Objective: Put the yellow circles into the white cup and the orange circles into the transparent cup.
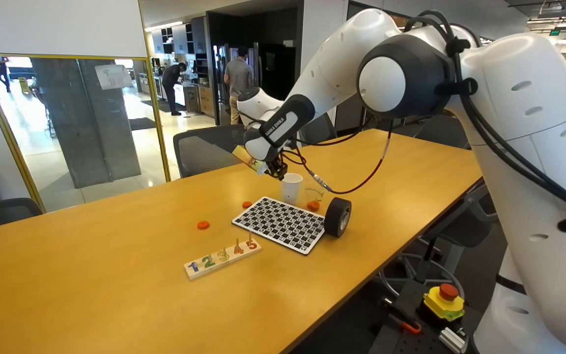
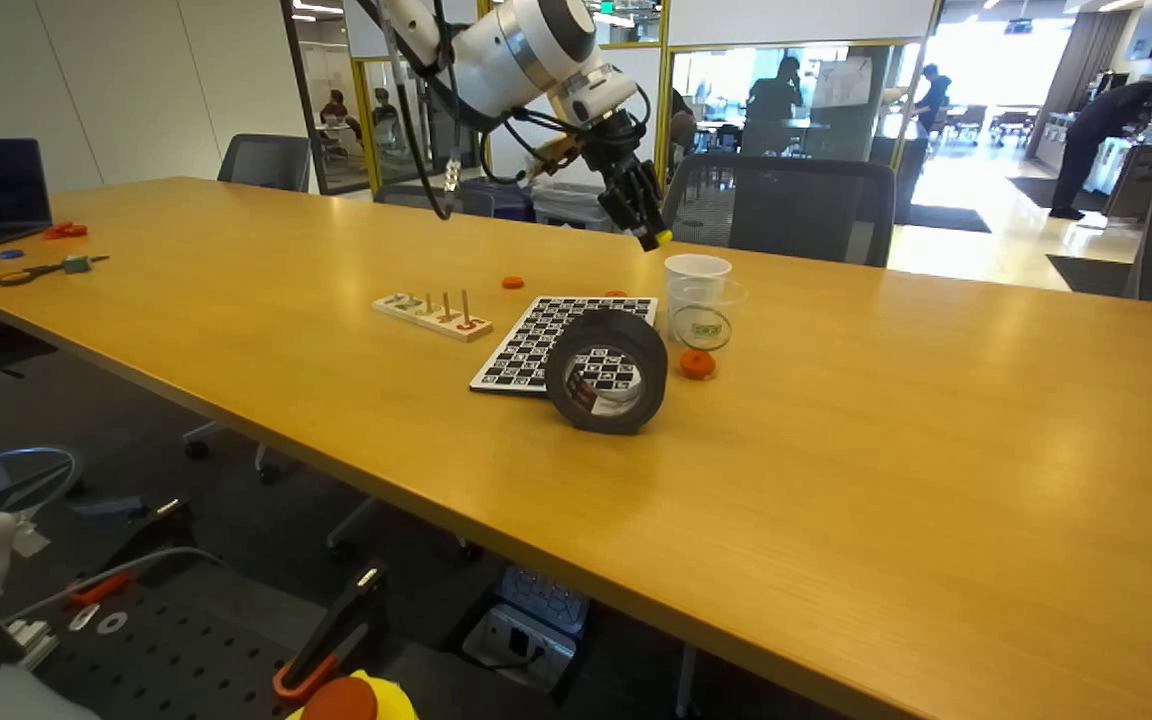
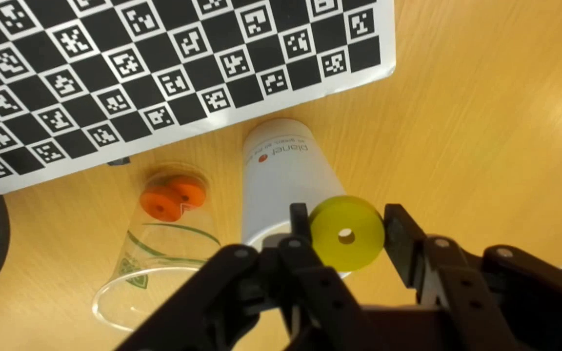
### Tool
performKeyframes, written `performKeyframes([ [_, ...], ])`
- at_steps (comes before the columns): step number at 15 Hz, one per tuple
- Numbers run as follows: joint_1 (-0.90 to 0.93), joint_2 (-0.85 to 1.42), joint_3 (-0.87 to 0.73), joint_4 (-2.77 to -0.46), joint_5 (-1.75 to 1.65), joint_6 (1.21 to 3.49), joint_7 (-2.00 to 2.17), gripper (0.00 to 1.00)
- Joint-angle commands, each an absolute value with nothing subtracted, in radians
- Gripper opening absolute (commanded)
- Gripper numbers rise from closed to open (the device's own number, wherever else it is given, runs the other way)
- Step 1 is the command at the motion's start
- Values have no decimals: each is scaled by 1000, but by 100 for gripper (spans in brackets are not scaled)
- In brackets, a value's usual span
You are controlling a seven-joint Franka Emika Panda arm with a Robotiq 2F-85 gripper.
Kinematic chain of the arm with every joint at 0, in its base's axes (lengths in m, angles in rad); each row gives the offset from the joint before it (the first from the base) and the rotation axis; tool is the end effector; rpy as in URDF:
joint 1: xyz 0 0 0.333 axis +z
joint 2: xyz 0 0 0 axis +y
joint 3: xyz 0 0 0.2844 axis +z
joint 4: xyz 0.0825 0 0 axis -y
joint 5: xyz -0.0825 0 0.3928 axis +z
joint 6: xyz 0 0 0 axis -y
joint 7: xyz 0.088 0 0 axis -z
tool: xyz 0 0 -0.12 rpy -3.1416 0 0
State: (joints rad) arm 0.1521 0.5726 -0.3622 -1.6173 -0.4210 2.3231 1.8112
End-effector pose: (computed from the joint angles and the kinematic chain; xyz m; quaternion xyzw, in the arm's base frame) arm 0.6859 -0.1290 0.2854 0.6427 -0.7187 0.2344 0.1246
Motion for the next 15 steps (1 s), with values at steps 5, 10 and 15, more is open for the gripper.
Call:
performKeyframes([
  [5,148,508,-363,-1683,-560,2311,1970,23],
  [10,130,518,-354,-1683,-573,2303,1987,23],
  [15,116,524,-346,-1682,-560,2301,1988,74],
])
